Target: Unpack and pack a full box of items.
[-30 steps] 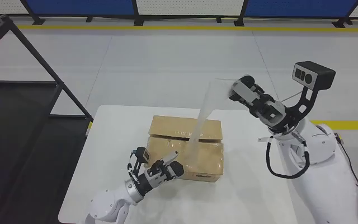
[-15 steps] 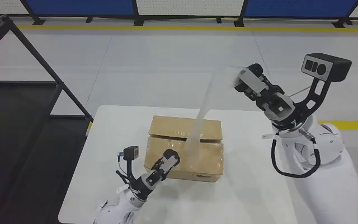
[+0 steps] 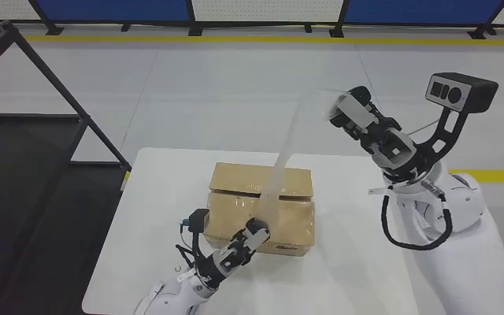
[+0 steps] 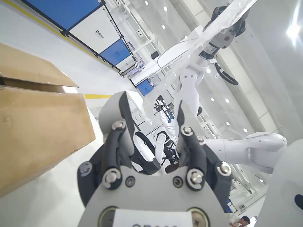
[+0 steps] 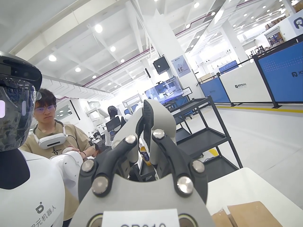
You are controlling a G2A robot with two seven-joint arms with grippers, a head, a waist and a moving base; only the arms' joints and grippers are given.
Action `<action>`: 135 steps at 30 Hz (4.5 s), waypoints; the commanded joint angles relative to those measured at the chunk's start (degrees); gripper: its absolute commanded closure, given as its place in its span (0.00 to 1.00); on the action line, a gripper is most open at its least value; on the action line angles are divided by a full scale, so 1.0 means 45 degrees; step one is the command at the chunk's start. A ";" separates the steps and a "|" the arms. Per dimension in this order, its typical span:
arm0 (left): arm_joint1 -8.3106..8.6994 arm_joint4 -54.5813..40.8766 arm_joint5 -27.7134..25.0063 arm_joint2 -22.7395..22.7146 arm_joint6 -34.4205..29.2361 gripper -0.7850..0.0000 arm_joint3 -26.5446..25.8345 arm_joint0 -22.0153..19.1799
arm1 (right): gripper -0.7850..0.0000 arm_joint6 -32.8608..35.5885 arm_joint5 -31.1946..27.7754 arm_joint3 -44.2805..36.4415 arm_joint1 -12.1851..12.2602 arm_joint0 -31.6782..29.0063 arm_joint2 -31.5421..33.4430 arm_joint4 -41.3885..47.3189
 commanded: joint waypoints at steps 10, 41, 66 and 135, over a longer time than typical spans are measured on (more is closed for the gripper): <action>0.0176 -0.0909 0.0552 -0.0829 -0.0934 1.00 -0.0387 0.0174 | 1.00 0.0275 0.1198 0.0267 0.0160 -0.0378 0.0720 -0.0869; 0.1185 -0.1914 0.2185 -0.5205 -0.7003 1.00 -0.2696 0.1349 | 1.00 0.4971 0.8300 0.0725 0.0912 -0.1036 0.1969 -0.1789; 0.1959 -0.1426 0.2626 -0.5776 -1.1663 1.00 -0.0723 -0.1687 | 1.00 0.6712 1.6735 0.1551 0.1528 -0.0500 0.0888 -0.2931; 0.3758 -0.8451 0.8291 -0.1864 -1.5223 1.00 0.7694 -0.8457 | 1.00 0.2558 2.0169 0.7709 0.3181 0.5062 -0.8691 1.0245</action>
